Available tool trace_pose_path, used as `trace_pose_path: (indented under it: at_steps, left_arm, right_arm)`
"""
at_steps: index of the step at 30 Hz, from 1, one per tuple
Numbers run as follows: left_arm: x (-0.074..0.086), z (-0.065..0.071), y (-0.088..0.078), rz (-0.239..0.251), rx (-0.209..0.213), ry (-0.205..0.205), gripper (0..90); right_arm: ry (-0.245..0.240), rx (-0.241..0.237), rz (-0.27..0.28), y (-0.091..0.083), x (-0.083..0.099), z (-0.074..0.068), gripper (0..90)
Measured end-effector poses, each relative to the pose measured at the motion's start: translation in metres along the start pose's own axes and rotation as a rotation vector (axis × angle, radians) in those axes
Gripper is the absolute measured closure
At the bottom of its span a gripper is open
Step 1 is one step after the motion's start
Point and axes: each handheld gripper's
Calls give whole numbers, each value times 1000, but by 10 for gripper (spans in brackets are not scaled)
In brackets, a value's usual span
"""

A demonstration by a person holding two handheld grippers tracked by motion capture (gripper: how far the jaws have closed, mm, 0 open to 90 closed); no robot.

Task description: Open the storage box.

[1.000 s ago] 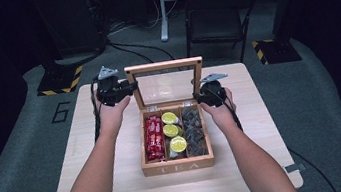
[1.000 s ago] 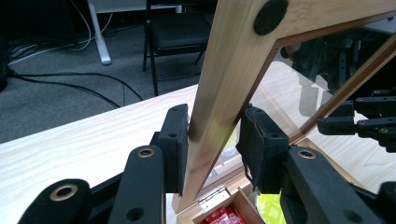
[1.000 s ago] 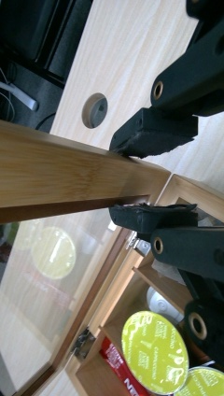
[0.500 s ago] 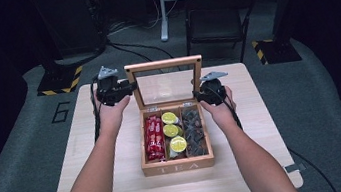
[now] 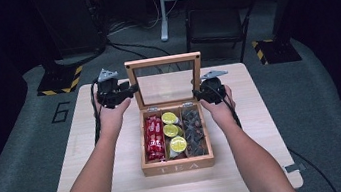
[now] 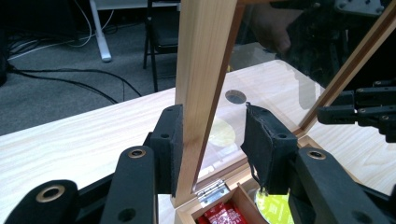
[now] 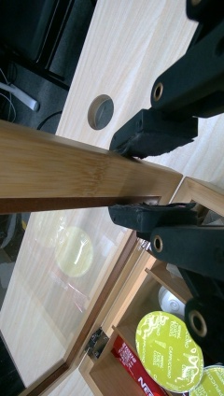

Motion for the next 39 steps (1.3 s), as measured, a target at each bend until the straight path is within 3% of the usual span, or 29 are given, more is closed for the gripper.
trace_pose_path:
  at_steps: [25,39]
  left_arm:
    - [10,2,-6,-10,31,21,575]
    - [12,0,-6,-11,27,19,575]
  right_arm:
    - [35,12,-66,12,-14,5,643]
    - [44,3,-67,17,-15,10,640]
Point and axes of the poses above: each handheld gripper's, and its own axes: y roughly forward along the jaws, x roughly out of its underside, z roughly to its right, and after that the axes turned 4 degrees about y, right-handed
